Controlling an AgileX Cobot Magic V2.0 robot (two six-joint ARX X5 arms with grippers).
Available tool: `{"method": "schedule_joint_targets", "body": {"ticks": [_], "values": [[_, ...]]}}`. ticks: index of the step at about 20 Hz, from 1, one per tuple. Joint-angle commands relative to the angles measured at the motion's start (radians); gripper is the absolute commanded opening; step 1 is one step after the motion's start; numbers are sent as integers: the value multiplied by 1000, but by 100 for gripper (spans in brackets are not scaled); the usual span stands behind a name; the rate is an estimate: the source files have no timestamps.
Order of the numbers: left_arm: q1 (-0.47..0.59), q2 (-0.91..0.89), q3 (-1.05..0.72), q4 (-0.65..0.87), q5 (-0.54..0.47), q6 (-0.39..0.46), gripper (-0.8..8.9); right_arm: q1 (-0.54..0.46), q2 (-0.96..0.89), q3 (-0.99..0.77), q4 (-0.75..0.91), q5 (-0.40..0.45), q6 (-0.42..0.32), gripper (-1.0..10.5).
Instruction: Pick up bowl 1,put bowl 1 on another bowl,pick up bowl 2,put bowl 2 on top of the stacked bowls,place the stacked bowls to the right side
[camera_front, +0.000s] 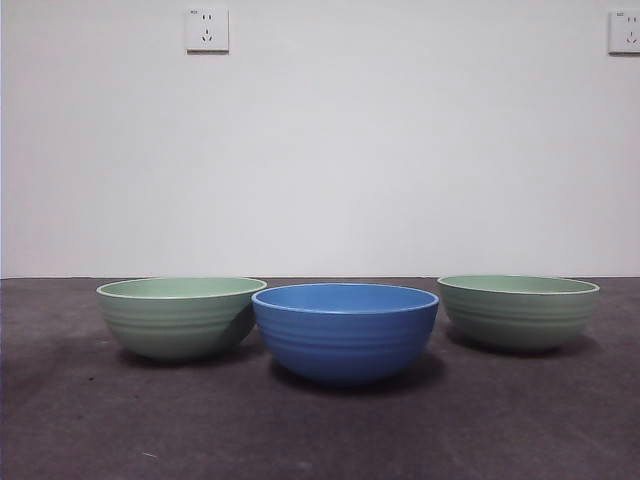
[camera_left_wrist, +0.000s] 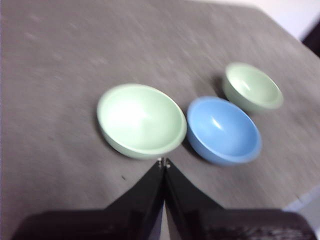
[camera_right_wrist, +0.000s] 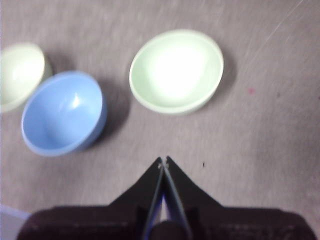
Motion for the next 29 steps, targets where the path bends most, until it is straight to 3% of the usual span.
{"method": "schedule_joint_targets", "body": {"ticks": [1, 5, 10, 11, 13, 14, 16, 24, 29], "values": [[1, 66, 43, -63, 53, 103, -7, 12, 39, 41, -66, -3, -84, -11], [0, 146, 102, -164, 93, 161, -7, 28, 77, 69, -148, -79, -126, -11], [0, 149, 104, -164, 92, 159, 10, 28, 77, 69, -147, -72, -125, 13], [0, 149, 104, -164, 91, 158, 104, 28, 77, 69, -147, -72, -124, 87], [0, 149, 104, -164, 87, 147, 521, 28, 77, 69, -141, -72, -94, 375], [0, 149, 104, -164, 85, 147, 626, 28, 77, 69, -137, -72, -79, 521], [0, 149, 104, -164, 85, 127, 628, 28, 77, 69, -134, -72, -63, 597], [0, 149, 104, -164, 86, 124, 627, 28, 126, 69, -20, -68, 29, 594], [0, 149, 104, -164, 87, 124, 627, 28, 255, 69, 86, 11, 67, 594]]}}
